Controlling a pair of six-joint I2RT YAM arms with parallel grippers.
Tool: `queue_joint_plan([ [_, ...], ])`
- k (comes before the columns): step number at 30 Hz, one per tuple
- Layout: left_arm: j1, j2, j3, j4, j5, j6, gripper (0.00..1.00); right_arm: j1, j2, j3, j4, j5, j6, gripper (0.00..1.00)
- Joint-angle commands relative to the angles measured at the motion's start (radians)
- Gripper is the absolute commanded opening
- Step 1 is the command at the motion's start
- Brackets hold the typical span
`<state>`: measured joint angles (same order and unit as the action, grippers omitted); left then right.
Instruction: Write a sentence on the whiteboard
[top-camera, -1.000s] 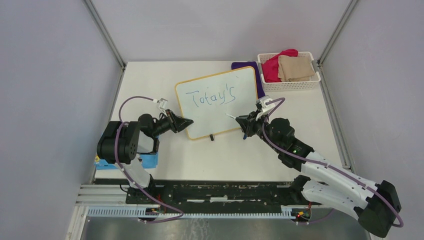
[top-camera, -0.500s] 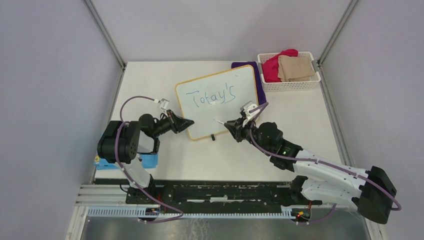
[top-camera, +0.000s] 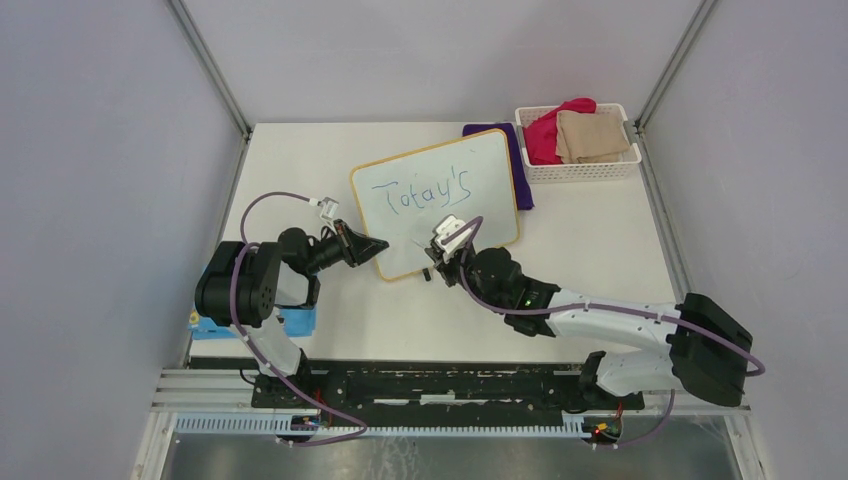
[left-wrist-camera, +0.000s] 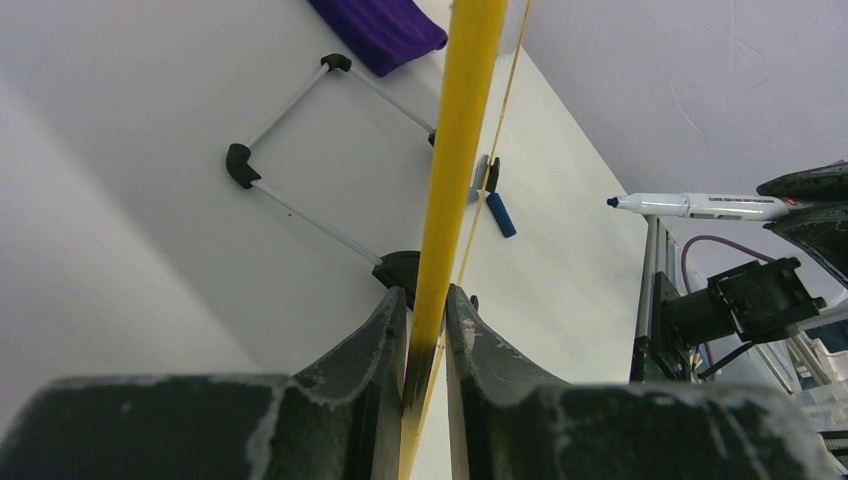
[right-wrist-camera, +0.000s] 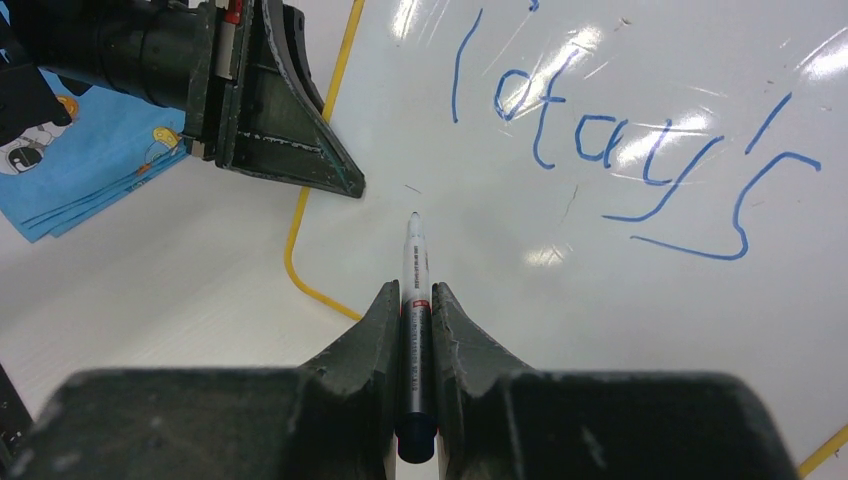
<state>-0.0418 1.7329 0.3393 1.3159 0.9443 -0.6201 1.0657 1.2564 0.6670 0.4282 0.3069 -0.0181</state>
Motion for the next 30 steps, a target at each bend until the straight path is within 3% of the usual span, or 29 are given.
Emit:
queue_joint_plan([
  [1,0.002,0.009,0.007,-0.023,-0.035,0.071,0.03,0.028,0.053,0.074,0.086,0.076,-0.066,0.00],
  [30,0.000,0.013,0.029,-0.079,-0.027,0.079,0.02,0.089,0.286,0.240,0.034,0.226,-0.039,0.00],
])
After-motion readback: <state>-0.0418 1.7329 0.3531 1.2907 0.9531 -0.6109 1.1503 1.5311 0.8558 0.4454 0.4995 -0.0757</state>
